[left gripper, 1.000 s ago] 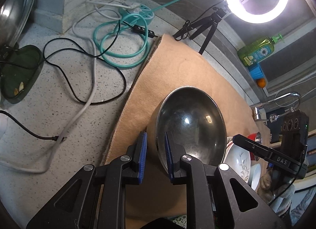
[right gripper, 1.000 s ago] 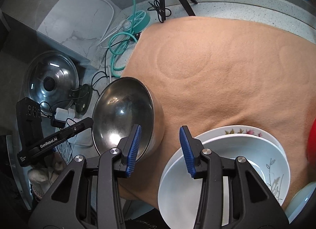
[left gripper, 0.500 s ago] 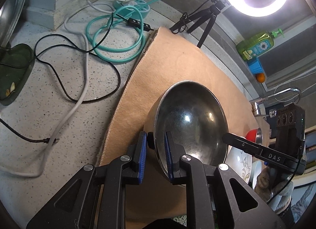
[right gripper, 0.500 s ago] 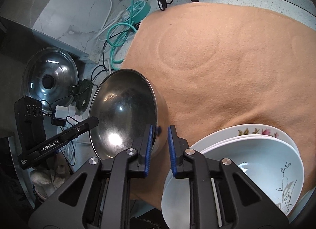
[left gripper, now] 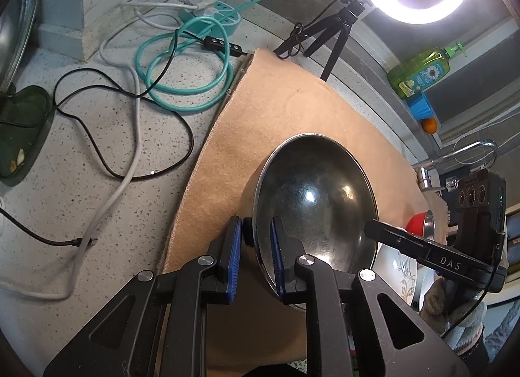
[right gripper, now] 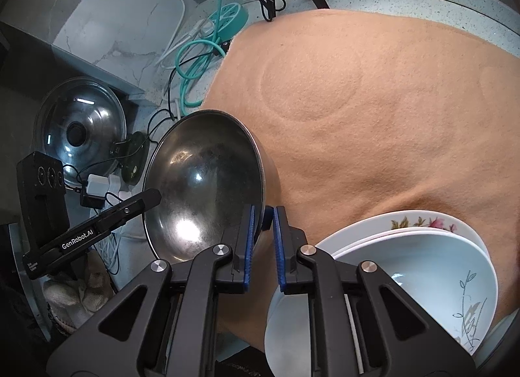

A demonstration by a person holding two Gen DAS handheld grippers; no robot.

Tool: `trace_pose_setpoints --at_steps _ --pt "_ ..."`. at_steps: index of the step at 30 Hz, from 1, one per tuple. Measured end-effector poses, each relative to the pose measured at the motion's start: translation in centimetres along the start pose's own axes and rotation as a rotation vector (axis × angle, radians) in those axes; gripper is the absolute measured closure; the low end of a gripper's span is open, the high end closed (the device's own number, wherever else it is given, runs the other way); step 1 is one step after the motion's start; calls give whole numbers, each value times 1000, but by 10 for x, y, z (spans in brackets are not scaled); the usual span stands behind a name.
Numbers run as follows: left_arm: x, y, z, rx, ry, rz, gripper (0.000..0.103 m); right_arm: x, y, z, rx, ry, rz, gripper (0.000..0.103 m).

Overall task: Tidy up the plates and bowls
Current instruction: 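Lift the large stainless steel bowl by its rim with the left gripper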

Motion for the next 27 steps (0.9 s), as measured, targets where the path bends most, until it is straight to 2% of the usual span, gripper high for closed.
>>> trace_pose_setpoints --at_steps 7,27 --pt "7 21 -13 38 3 10 87 -20 12 -11 25 46 4 91" --pt "49 113 -55 205 -3 56 87 -64 92 -32 169 142 50 91"
Point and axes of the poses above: each gripper's, at about its wrist camera, not at the fingertips, and x roughly the way its jaws point, y to its right, z to its underside, the point moved 10 cm from there along x, roughly the way its jaws point, and after that the axes turned 4 degrees about z, right-handed, at the moved point
